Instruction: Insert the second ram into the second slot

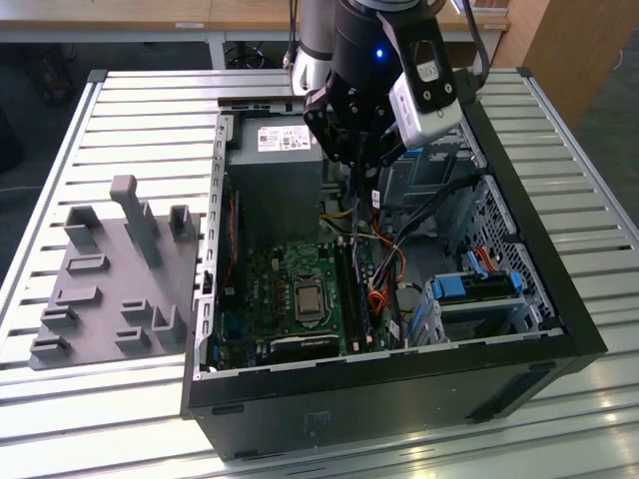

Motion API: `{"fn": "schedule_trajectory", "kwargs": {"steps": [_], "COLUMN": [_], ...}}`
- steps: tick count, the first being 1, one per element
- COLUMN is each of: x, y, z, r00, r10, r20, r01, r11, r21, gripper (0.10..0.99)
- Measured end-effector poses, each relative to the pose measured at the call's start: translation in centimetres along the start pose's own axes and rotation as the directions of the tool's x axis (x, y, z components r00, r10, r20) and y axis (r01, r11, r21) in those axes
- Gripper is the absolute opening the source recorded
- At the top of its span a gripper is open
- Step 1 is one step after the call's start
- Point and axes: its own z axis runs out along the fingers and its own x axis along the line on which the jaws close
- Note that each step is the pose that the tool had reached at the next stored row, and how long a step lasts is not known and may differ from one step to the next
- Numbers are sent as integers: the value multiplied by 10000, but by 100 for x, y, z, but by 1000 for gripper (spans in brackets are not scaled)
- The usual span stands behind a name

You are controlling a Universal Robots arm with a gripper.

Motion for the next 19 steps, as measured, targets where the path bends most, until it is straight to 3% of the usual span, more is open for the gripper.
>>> {"fn": "schedule_trajectory", "kwargs": {"steps": [8,19], "x": [0,0], "y": [0,-1], "z": [7,38], "r00": [9993,9991], "r10": [377,435], "r20": [6,17], "r01": [-377,-436], "r11": [9993,9990], "r21": [5,51], "gripper": [137,137]}}
